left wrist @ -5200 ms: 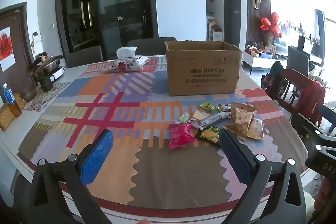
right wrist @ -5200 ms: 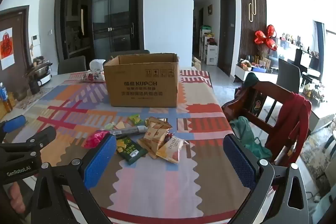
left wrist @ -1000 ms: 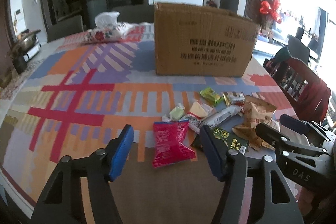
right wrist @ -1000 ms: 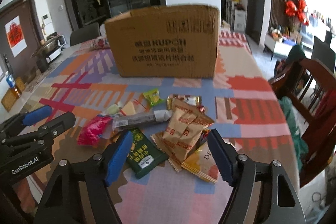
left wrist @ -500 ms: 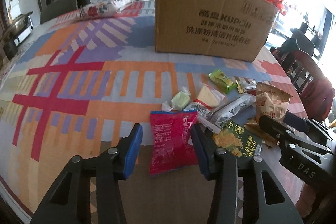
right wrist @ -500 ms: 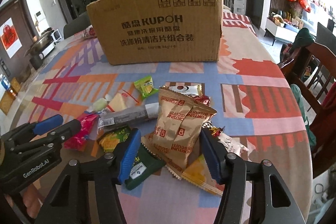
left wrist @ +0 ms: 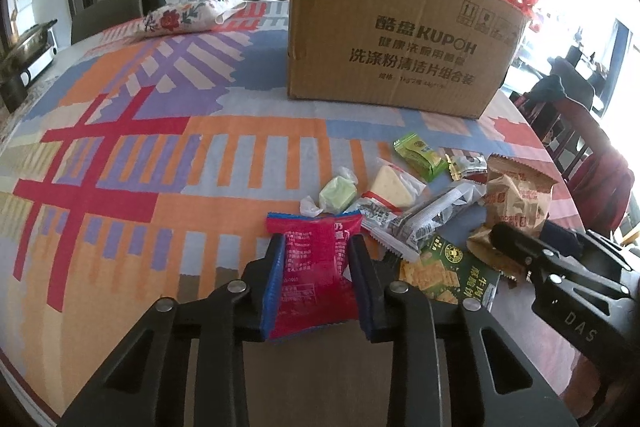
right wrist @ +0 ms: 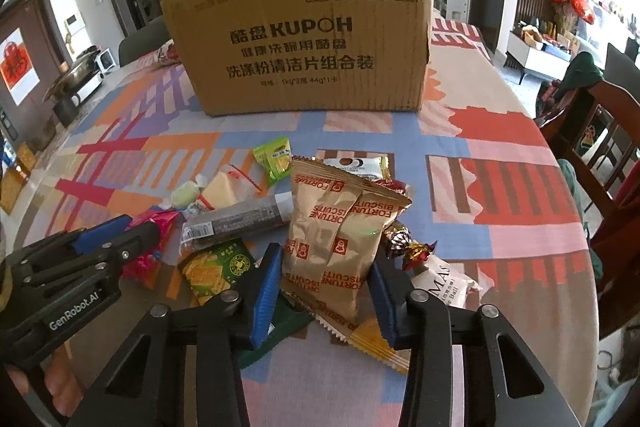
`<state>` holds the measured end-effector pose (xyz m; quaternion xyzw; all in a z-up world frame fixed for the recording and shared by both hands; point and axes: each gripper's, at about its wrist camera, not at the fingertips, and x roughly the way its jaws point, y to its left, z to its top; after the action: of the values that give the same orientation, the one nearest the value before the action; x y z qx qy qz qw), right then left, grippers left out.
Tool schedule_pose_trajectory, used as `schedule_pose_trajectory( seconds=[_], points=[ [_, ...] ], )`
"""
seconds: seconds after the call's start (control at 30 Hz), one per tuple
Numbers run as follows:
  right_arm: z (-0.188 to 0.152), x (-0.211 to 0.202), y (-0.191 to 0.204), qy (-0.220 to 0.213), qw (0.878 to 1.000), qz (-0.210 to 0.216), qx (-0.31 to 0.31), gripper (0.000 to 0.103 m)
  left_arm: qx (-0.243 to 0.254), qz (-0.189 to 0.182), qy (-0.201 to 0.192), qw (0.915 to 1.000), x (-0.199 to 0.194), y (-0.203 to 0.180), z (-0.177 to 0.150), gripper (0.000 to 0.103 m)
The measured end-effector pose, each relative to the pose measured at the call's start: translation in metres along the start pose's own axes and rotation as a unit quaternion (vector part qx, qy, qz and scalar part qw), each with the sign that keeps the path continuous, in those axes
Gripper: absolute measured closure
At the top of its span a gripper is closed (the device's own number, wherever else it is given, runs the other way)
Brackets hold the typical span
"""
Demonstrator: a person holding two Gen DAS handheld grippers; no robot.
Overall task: Organize snacks
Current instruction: 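Carry both snacks over the cardboard box and open both tools to drop them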
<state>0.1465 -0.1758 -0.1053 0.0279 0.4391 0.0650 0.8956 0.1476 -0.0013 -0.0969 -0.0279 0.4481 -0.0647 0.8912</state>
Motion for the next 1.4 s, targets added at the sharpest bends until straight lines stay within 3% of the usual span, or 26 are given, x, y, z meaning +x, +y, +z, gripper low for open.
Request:
schedule_pose_trajectory(
  seconds=[0.43,0.73,1.0,1.4],
  points=[
    [0.008,-0.041,0.005,-0.057,0.998,0.007,-0.021,0.06,0.027,-0.014,-0.06,0.9977,-0.053,-0.012,0.011,0.073],
    [0.032,-0.073,0.009,-0.107,0.993,0.02,-0.044,0.06,0.048,-0.021,-0.11,0.9925,-0.085,-0.024,0.038,0.073],
    [0.077,-0.093,0.004,-0.143,0.988,0.035,-0.041,0.06,0.067,-0.021,-0.164,0.984,-0.109,-0.031,0.084,0.073],
    [0.164,-0.097,0.002,-0.173,0.982,0.048,-0.05,0.06,0.089,-0.024,-0.191,0.9772,-0.109,-0.03,0.167,0.073]
  ],
)
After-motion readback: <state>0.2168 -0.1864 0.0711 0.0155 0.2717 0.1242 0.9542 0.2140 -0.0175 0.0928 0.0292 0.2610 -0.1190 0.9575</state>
